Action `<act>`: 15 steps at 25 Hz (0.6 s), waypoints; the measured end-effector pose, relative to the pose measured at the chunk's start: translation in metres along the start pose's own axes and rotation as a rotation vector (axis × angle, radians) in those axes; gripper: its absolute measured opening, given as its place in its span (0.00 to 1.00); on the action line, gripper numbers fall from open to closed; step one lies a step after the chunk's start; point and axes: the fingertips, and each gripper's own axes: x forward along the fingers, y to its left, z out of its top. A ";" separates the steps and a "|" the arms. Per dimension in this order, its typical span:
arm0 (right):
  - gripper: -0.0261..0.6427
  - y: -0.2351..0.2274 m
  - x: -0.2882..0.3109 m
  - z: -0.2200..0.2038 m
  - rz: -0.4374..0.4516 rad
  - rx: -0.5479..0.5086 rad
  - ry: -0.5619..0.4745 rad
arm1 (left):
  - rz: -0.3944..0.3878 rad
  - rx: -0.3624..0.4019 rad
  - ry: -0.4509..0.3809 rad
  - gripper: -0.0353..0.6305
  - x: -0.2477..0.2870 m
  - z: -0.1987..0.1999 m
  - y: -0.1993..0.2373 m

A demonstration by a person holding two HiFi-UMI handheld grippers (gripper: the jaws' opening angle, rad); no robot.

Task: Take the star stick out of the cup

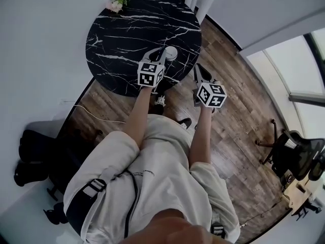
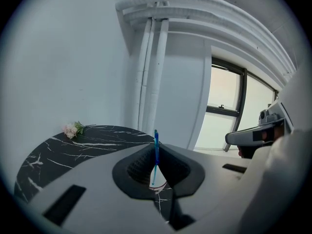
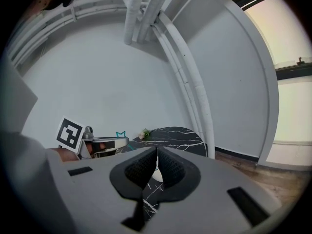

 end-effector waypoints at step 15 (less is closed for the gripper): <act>0.09 0.024 -0.015 0.005 0.098 -0.054 0.001 | 0.063 -0.010 -0.110 0.10 -0.049 0.024 -0.015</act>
